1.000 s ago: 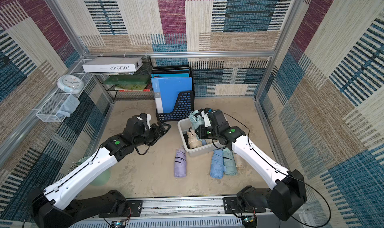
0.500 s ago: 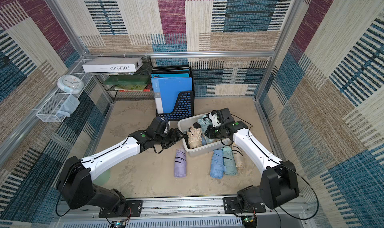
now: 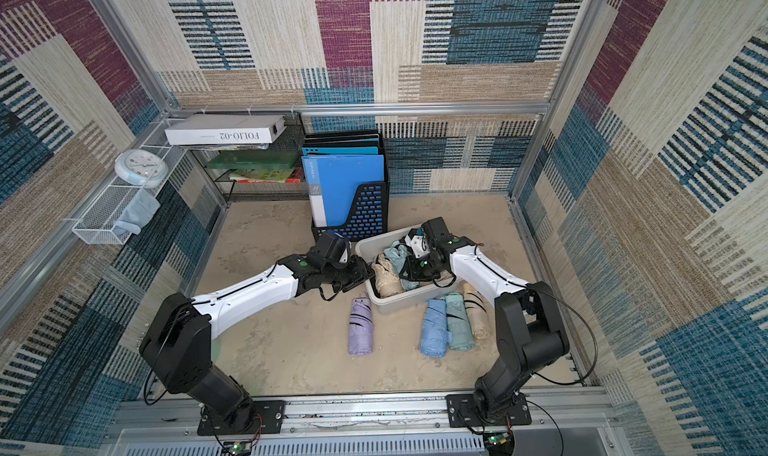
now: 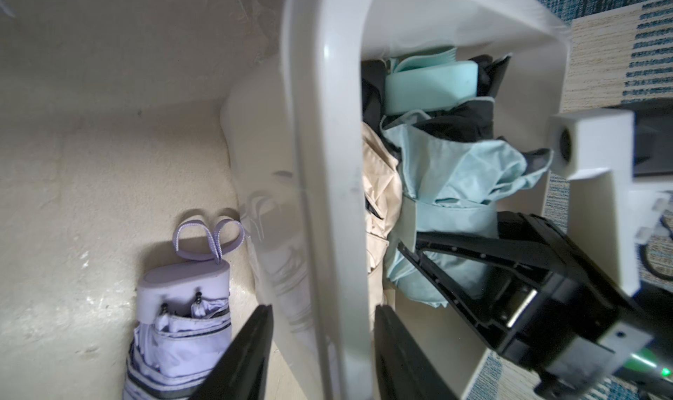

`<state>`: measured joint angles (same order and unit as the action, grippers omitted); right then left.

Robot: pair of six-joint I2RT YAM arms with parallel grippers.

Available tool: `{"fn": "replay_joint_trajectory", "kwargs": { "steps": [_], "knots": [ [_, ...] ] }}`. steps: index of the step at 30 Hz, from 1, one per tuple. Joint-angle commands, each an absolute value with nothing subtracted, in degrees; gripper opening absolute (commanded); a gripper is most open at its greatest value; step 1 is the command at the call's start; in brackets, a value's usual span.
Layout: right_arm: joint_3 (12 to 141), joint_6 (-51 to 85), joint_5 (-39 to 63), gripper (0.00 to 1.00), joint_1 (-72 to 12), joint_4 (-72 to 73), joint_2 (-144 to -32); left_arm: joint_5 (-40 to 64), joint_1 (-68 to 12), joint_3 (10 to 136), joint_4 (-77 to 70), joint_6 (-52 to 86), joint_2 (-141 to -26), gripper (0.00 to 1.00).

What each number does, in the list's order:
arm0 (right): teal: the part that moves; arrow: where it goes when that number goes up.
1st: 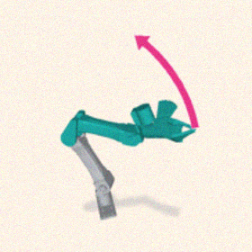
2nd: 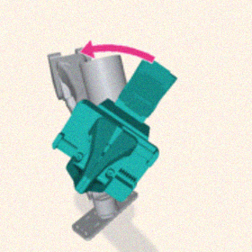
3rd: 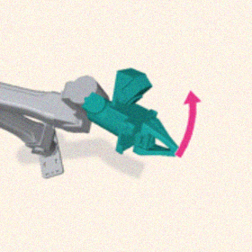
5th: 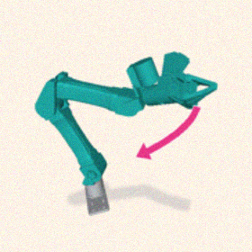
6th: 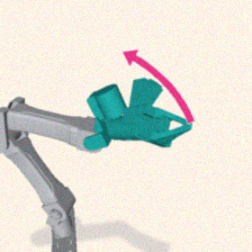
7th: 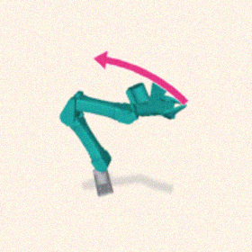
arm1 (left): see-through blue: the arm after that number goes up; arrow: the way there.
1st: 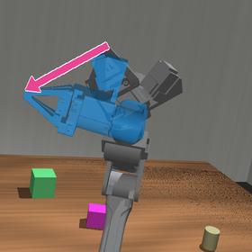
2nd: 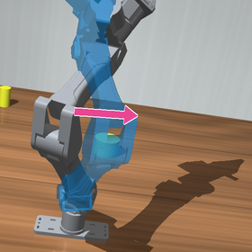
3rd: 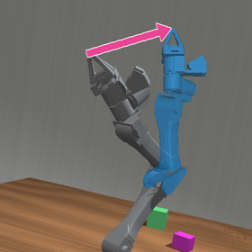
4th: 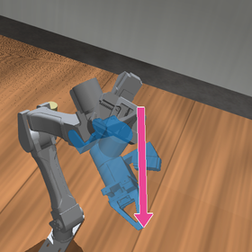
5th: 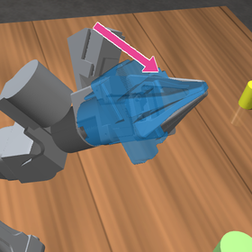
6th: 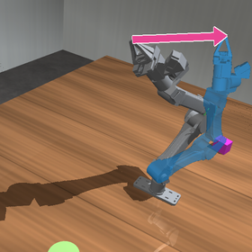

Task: Put the umbrella into the storage box
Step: Place the umbrella in the storage box.

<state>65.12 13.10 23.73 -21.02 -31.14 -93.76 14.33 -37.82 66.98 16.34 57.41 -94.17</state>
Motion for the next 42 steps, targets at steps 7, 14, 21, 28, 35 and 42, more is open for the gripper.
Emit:
{"fn": "replay_joint_trajectory", "kwargs": {
  "steps": [7, 14, 21, 28, 35, 42],
  "knots": [
    [69.6, 9.9, 12.4, 0.76, -20.7, -37.0, -87.9, 14.1, -37.8, 67.9, 16.3, 55.6, -94.4, 0.47],
    [69.1, 10.4, 7.1, 0.62, -20.7, -34.1, -86.1, 14.3, -37.8, 67.6, 16.1, 55.3, -94.4, 0.45],
    [64.5, 13.3, 11.3, 0.37, -20.8, -28.0, -90.4, 14.2, -37.8, 67.4, 16.1, 54.9, -94.0, 0.42],
    [60.5, 15.1, 13.5, 0.35, -21.2, -24.0, -90.6, 14.0, -37.8, 68.0, 15.8, 54.3, -93.6, 0.48],
    [64.6, 14.2, 8.6, 0.69, -21.1, -29.6, -84.6, 7.0, -37.8, 67.8, 19.7, 50.9, -86.5, 0.8],
    [66.2, 16.3, 10.6, 0.76, -21.3, -34.0, -78.1, 3.3, -37.7, 61.2, 27.9, 52.2, -79.7, 0.86]
  ]
}}
